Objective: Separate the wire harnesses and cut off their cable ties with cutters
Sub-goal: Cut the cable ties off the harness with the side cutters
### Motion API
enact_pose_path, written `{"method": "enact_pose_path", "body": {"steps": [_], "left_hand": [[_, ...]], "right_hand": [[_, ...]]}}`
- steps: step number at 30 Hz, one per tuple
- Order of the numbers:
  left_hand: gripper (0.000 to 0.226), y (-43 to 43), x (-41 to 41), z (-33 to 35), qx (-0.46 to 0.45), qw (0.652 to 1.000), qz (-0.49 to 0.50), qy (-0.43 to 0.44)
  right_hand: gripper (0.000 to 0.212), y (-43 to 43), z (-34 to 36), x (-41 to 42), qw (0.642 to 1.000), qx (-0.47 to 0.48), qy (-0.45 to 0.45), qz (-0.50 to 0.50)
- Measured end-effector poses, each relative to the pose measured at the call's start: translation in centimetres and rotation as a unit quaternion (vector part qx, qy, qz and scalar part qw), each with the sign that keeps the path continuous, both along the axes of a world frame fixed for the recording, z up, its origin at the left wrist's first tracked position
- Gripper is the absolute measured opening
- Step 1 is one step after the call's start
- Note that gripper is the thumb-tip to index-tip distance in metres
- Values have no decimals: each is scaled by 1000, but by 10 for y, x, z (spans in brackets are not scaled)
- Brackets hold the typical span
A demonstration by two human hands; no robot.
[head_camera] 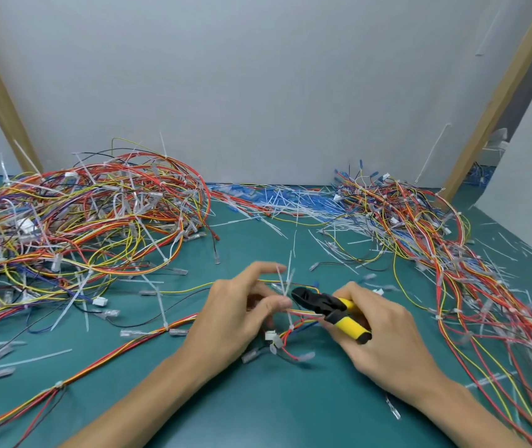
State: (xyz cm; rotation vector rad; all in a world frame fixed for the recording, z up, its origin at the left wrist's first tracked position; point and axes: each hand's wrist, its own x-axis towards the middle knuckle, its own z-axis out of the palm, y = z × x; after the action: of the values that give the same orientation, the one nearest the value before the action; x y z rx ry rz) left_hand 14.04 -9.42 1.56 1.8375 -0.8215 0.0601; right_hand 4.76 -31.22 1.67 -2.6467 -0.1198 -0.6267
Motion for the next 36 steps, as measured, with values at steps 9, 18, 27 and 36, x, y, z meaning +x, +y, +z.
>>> {"method": "enact_pose_path", "body": {"steps": [9,18,27,36], "left_hand": [[26,-2,-3,3,-21,998,46,39],[19,1,-2,-1,20,999,26,-6],[16,3,-17,7,78,949,120,-281],[26,2,-16,-1,217,964,62,-140]], "right_hand": [[26,3,-4,1,999,48,4,-10],[26,2,-6,1,999,32,3,-21],[24,2,-5,7,995,52,21,-78],[25,1,-1,15,988,100,70,-100]]}}
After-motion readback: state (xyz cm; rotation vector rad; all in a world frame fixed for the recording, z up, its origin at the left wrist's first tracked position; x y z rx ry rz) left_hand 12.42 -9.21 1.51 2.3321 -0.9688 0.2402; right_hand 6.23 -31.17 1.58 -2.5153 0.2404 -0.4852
